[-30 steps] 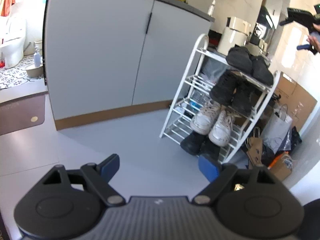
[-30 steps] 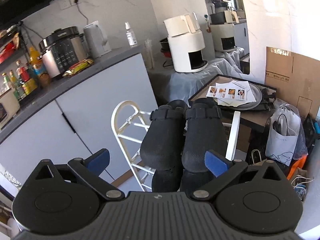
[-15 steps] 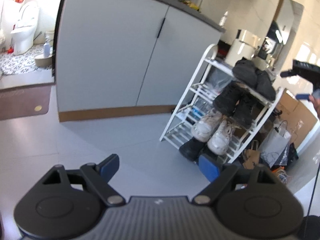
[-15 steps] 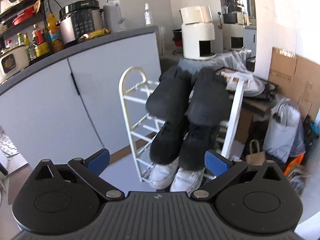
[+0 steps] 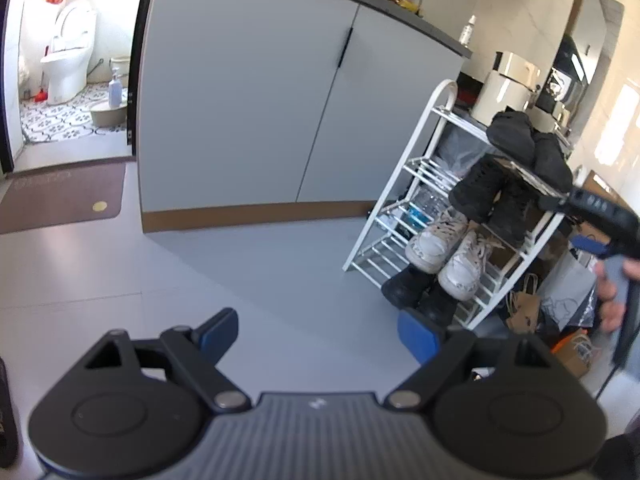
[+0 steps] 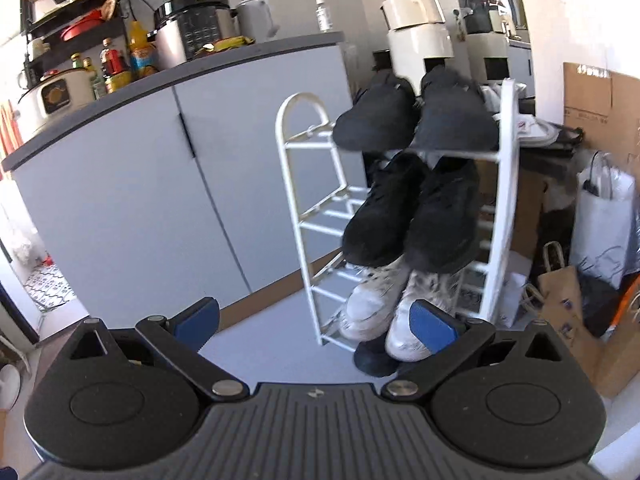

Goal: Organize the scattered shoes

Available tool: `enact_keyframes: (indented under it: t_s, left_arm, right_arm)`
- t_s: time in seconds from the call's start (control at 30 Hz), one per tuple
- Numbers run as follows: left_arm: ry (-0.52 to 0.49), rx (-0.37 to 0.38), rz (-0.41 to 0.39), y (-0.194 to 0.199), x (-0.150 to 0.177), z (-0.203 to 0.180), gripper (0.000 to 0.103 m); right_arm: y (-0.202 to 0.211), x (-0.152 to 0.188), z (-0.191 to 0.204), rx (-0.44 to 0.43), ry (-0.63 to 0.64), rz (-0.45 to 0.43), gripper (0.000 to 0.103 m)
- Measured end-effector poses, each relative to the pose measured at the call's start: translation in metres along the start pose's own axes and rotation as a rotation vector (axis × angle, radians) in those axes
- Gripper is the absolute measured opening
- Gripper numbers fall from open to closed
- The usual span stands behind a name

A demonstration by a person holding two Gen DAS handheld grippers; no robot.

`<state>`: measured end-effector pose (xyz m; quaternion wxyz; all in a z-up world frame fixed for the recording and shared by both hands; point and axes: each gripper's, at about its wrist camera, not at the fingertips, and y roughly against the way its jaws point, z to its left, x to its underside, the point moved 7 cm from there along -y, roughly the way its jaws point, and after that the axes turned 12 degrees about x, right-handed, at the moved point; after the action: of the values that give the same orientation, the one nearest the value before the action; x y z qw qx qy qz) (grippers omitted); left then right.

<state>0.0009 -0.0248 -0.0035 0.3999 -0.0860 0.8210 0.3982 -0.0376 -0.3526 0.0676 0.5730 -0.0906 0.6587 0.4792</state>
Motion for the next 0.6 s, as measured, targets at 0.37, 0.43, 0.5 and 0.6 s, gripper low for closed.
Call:
enact_keyframes:
  t_s: [0.37, 0.43, 0.5, 0.6]
  left_arm:
    - [0.067, 0.001, -0.041, 0.006, -0.003, 0.008, 0.091]
    - [0.068, -0.013, -0.045, 0.003, -0.006, 0.012, 0.091]
    - [0.073, -0.016, -0.043, -0.001, -0.008, 0.013, 0.091]
    - [0.053, -0.018, -0.038, -0.006, -0.01, 0.011, 0.09]
  right_arm:
    - [0.008, 0.028, 0.045, -0.017, 0.021, 0.079, 0.103]
    - [0.007, 0.026, 0.047, -0.005, 0.0, 0.085, 0.103]
    - [0.006, 0.024, 0.049, 0.006, -0.021, 0.09, 0.103]
    - [0.004, 0.021, 0.052, 0.024, -0.052, 0.097, 0.103]
